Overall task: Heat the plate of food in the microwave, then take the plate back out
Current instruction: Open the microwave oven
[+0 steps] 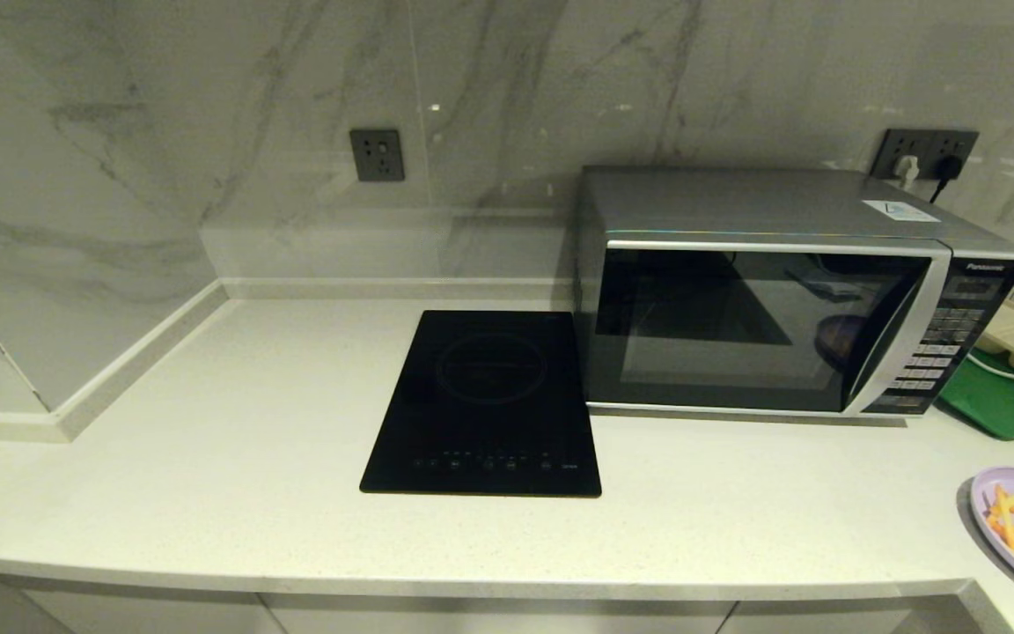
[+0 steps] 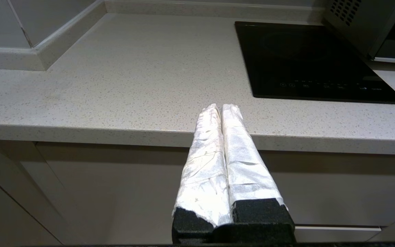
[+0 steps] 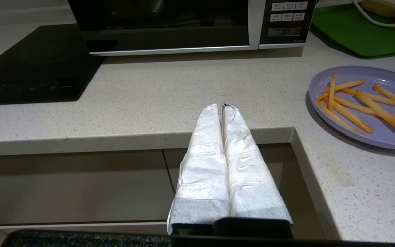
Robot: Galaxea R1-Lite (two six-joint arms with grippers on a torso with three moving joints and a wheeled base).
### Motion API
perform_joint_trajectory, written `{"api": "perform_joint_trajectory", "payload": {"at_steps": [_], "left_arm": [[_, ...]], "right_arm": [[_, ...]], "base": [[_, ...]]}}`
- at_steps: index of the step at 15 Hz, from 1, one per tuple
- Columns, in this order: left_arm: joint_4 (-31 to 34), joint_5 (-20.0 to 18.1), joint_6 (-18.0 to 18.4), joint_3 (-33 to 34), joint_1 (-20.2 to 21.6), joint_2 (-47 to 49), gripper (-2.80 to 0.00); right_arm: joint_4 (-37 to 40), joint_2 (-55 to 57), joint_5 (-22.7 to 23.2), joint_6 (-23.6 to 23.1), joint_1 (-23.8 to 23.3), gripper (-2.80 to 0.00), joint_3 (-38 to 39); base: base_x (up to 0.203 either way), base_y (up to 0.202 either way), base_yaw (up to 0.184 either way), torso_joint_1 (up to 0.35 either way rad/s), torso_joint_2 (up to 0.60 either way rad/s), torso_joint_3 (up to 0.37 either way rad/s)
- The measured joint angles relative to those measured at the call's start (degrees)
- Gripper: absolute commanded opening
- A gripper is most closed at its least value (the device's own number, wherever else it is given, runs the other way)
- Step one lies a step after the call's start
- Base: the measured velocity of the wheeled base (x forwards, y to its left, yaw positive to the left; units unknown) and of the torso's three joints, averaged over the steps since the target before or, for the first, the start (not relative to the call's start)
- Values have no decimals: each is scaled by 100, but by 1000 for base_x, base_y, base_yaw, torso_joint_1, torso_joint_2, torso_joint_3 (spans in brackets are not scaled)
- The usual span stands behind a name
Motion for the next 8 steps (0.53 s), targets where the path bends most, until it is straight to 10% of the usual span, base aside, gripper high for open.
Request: {"api": "perform_joint_trajectory", "payload": {"at_steps": [8], "left_arm": [[-2, 2, 2, 0, 0, 0, -280]], "right_arm": [[16, -6, -2, -10, 0, -280, 7]], "base": [[0, 0, 0, 0, 0, 0]]}}
